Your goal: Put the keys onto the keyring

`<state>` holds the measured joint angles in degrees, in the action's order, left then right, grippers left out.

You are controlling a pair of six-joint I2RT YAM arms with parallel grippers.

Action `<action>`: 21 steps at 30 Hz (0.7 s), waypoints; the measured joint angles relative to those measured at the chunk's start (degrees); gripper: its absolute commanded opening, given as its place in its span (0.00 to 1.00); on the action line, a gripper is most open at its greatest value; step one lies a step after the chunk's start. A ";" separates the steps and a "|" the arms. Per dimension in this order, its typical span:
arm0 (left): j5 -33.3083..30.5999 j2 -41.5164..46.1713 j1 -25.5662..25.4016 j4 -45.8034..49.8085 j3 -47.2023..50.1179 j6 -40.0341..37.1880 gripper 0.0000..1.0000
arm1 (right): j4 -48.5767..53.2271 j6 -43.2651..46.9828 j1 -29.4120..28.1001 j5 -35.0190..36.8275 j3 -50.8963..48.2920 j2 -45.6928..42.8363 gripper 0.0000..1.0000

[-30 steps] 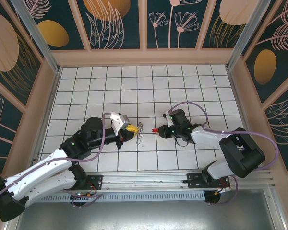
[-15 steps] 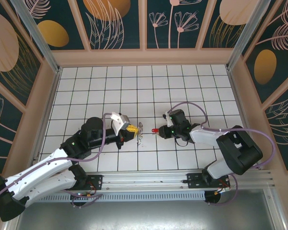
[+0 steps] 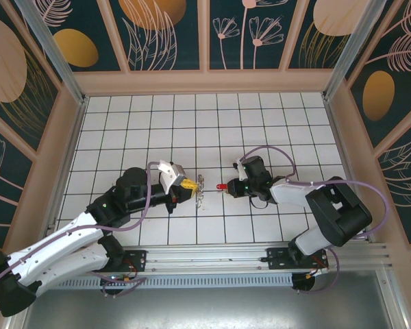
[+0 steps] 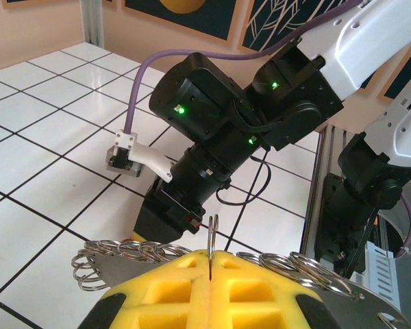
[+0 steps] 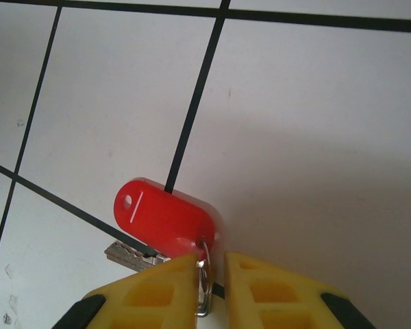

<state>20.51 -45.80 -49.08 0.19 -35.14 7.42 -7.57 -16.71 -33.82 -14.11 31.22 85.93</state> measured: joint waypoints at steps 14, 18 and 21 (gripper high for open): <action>0.02 0.00 0.00 0.00 0.00 0.26 0.00 | -0.87 -0.15 0.37 -1.03 0.00 0.39 0.05; 0.02 0.00 0.00 0.00 0.00 0.37 0.00 | -1.03 0.00 0.52 -1.05 0.00 0.39 0.00; 0.02 0.00 0.00 0.00 0.00 0.39 0.00 | -1.14 0.31 0.52 -1.07 0.00 0.28 0.00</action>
<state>20.53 -45.80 -49.08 0.19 -35.14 7.81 -8.71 -16.40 -33.30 -15.18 31.22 86.21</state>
